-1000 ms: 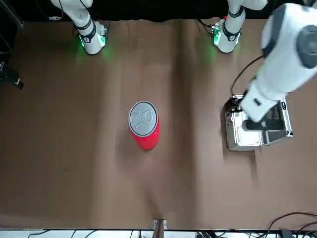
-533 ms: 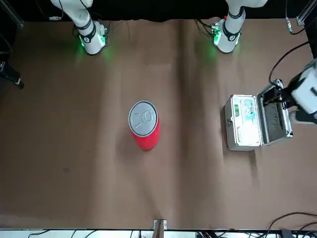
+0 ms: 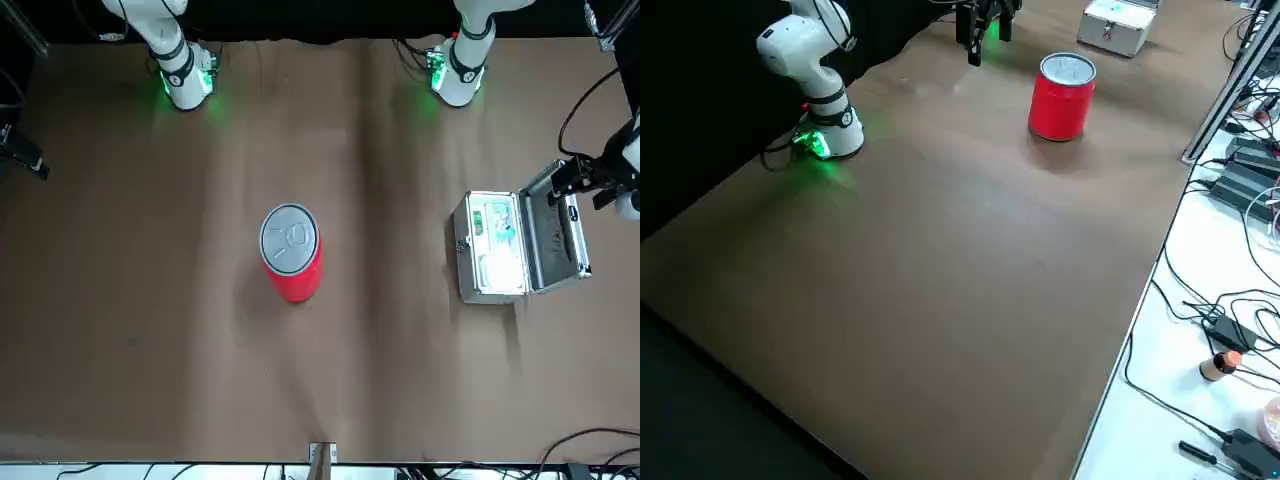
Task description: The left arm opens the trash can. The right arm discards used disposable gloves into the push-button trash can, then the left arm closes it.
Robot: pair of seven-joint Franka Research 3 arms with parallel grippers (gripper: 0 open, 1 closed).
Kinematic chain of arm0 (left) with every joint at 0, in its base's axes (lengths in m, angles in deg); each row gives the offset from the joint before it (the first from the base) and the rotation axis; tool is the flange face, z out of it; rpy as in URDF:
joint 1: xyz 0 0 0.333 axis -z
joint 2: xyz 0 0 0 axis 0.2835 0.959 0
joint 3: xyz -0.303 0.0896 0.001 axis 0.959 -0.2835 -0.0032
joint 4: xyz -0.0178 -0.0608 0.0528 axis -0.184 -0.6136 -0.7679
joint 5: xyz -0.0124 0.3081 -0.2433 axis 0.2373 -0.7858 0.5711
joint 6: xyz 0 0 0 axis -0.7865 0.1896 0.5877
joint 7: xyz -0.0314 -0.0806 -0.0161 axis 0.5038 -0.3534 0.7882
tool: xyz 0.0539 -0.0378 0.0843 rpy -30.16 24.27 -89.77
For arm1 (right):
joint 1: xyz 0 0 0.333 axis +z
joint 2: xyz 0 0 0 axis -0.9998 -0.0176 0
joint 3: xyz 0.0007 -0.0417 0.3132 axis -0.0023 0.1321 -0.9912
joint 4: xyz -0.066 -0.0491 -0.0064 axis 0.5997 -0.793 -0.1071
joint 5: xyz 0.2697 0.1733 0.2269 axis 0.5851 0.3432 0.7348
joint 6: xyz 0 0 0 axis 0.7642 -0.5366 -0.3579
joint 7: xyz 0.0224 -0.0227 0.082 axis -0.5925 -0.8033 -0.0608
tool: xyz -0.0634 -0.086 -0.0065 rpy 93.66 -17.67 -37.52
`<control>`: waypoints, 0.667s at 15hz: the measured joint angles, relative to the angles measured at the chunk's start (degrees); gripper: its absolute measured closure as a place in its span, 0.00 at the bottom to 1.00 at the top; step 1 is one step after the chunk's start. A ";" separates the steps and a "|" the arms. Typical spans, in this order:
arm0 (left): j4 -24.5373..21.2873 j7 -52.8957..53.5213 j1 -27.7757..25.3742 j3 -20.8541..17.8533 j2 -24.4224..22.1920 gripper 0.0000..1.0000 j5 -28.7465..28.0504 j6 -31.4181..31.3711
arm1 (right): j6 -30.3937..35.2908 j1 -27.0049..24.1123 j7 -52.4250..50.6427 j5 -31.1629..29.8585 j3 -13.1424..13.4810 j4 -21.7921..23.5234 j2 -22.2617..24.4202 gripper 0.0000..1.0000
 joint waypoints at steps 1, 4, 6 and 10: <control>-0.09 0.00 -0.01 0.04 0.00 0.00 0.00 -0.03 | 0.00 0.01 0.00 0.00 -0.01 0.00 0.00 0.01; -0.54 -0.04 -0.43 -0.01 0.00 0.00 0.00 -0.05 | 0.05 0.02 0.00 0.00 -0.01 0.00 0.00 0.01; -0.96 -0.04 -0.56 -0.13 0.01 0.00 0.00 -0.08 | 0.07 0.03 0.00 0.00 -0.01 0.01 0.00 0.01; -1.01 -0.41 -0.42 -0.09 0.01 0.00 -1.13 -0.36 | 0.07 0.02 0.01 0.00 -0.01 0.01 0.00 0.01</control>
